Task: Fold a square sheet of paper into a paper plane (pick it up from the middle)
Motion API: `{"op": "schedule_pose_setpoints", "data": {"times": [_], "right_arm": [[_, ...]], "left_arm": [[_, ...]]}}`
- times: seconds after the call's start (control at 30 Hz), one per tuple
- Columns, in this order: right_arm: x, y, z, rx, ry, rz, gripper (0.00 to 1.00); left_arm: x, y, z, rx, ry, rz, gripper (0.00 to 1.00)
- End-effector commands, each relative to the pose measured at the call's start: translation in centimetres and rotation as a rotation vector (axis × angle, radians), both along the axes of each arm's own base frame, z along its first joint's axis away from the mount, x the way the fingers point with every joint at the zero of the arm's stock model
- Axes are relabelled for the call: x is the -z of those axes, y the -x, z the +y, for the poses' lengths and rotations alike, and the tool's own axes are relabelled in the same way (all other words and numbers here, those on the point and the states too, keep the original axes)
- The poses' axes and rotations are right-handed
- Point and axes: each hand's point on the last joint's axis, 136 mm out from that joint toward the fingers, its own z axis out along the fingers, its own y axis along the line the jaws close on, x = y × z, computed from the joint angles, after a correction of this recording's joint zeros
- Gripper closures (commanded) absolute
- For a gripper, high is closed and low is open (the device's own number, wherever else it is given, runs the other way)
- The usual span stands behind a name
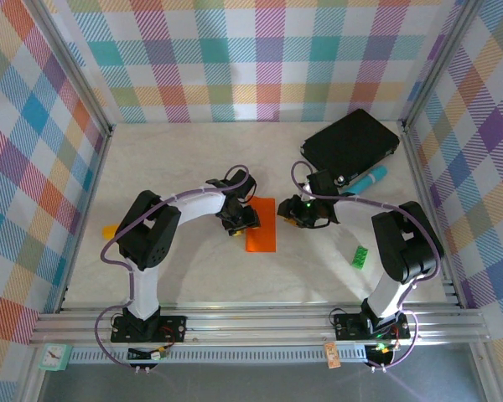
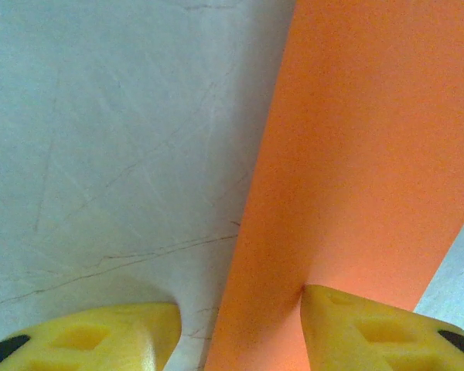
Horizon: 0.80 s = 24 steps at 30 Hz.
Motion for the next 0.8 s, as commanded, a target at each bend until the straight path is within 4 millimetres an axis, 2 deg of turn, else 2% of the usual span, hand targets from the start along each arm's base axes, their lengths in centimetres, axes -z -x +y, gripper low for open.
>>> {"op": "schedule_pose_setpoints", "data": {"times": [0.0,0.17,0.3,0.77], "right_arm": [[-1.0,-0.4,-1.2,0.06,0.03,-0.055,0.61],[-1.7,-0.6,-3.1,0.127,0.072,-0.095,0.61],[-1.5,-0.3,-3.7,0.137,0.08,-0.092,0.61],[-0.6,0.0,-2.1,0.083,0.007,-0.044,0.6]], "left_arm": [[11.7,6.3,3.7,0.054,-0.207,0.22,0.49],[11.9,6.3,3.7,0.06,-0.209,0.219,0.49],[12.1,6.4,3.8,0.061,-0.219,0.227,0.48],[12.8,6.6,3.8,0.086,-0.228,0.242,0.47]]}}
